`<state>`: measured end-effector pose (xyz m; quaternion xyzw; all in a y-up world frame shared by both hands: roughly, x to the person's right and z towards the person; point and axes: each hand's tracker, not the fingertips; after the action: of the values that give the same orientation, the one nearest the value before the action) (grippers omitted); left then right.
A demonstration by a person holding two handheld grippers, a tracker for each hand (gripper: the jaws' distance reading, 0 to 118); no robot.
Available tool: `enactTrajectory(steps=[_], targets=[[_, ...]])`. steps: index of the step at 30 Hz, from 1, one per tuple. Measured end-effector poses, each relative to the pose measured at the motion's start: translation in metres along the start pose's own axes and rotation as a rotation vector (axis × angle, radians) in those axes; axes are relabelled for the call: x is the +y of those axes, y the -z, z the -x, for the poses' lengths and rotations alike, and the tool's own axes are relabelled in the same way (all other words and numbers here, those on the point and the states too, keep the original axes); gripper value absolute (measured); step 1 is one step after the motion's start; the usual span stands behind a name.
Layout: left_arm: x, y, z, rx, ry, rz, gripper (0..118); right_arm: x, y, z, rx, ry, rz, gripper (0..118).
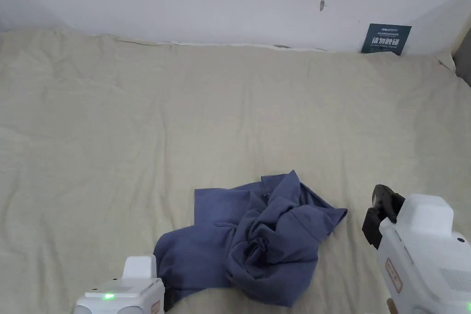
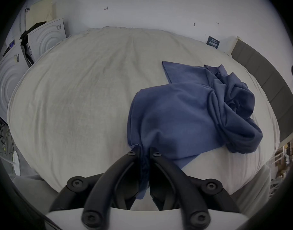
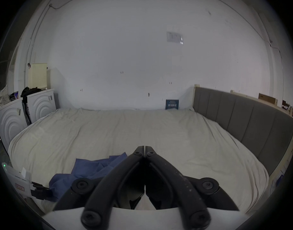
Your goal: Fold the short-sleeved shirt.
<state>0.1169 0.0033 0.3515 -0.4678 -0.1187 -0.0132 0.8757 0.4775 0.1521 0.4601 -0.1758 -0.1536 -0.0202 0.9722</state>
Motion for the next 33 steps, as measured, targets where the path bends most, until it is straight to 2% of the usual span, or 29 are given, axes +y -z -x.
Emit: enactTrajectory(steps=[2,3,4,7,8,9,13,17,19,20,21,22,24,26,28,29,33], targets=[[0.006,-0.011,0.003,-0.051,-0.017,-0.049,10,-0.001,0.024,-0.009,0.013,0.023,0.084,16],[0.013,-0.021,0.0,-0.058,-0.031,-0.065,10,-0.002,0.039,-0.013,0.014,0.03,0.128,32],[0.017,-0.026,0.001,-0.083,-0.033,-0.084,10,-0.003,0.054,-0.017,0.016,0.033,0.181,56],[0.027,-0.038,0.007,-0.146,-0.052,-0.153,10,-0.011,0.113,-0.026,0.018,0.049,0.369,93],[0.031,-0.04,0.009,-0.168,-0.064,-0.167,10,-0.018,0.131,-0.028,0.002,0.062,0.409,98],[0.033,-0.041,0.011,-0.183,-0.071,-0.18,10,-0.024,0.151,-0.029,-0.003,0.052,0.456,98],[0.037,-0.032,0.02,-0.196,-0.08,-0.193,10,-0.052,0.21,-0.03,-0.023,0.03,0.587,95],[0.036,-0.025,0.02,-0.183,-0.064,-0.174,10,-0.071,0.242,-0.024,-0.024,0.028,0.647,64],[0.035,-0.024,0.018,-0.182,-0.057,-0.163,10,-0.076,0.243,-0.019,-0.006,0.022,0.641,60],[0.034,-0.023,0.019,-0.182,-0.053,-0.156,10,-0.078,0.244,-0.015,0.012,0.004,0.633,53],[0.034,-0.021,0.02,-0.184,-0.049,-0.149,10,-0.078,0.237,-0.003,0.02,-0.027,0.631,42],[0.033,-0.02,0.02,-0.186,-0.044,-0.144,10,-0.08,0.237,0.002,0.029,-0.062,0.629,25],[0.03,-0.012,0.022,-0.178,-0.038,-0.14,10,-0.082,0.238,0.008,0.03,-0.129,0.62,8],[0.029,-0.012,0.024,-0.179,-0.047,-0.144,10,-0.081,0.236,0.007,0.002,-0.18,0.592,6],[0.036,-0.021,0.023,-0.192,-0.065,-0.149,10,-0.071,0.225,0.0,0.019,-0.129,0.563,5],[0.039,-0.024,0.024,-0.203,-0.072,-0.158,10,-0.059,0.2,0.005,0.016,-0.105,0.518,5],[0.068,-0.033,0.025,-0.208,-0.064,-0.21,10,-0.006,0.164,-0.008,0.047,-0.08,0.355,5]])
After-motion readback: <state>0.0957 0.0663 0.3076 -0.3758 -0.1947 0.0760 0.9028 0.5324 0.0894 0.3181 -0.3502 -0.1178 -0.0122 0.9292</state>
